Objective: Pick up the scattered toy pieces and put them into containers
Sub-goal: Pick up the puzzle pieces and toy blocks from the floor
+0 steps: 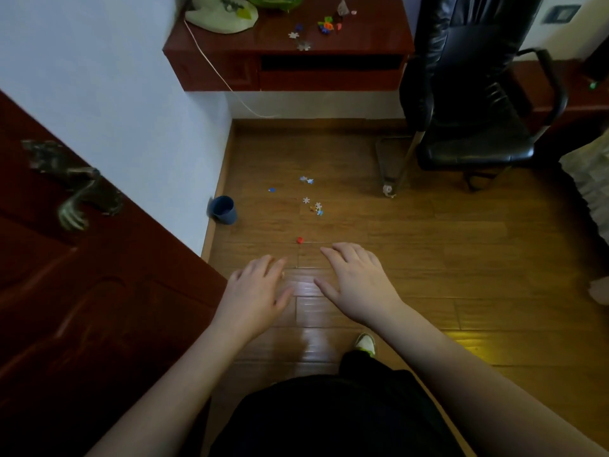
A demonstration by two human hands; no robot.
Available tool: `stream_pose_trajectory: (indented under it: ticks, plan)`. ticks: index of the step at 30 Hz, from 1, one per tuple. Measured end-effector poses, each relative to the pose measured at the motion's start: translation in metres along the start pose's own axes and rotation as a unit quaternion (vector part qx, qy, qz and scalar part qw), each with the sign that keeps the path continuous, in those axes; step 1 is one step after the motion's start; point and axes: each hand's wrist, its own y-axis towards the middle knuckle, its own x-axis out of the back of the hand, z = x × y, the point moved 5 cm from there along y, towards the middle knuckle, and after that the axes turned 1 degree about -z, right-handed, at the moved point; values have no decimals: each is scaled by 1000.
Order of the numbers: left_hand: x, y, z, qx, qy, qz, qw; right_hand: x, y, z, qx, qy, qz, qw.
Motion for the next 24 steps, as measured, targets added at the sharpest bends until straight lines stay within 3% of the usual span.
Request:
stream_pose_trajectory:
  ticks: [8,12,18,24]
  plan:
    - [-5,67,-21,118,-49,-20,992,22,79,-79,38,9,61,997]
    - [-8,80,-17,144,-50,-20,988,18,106,-81,86,18,88,992]
    - [-8,105,3,175,-57,-81,980,-12,152,-67,140,-17,145,979]
    - [-33,150,46,214,-75,-29,974,-33,207,-54,209,-95,151,961]
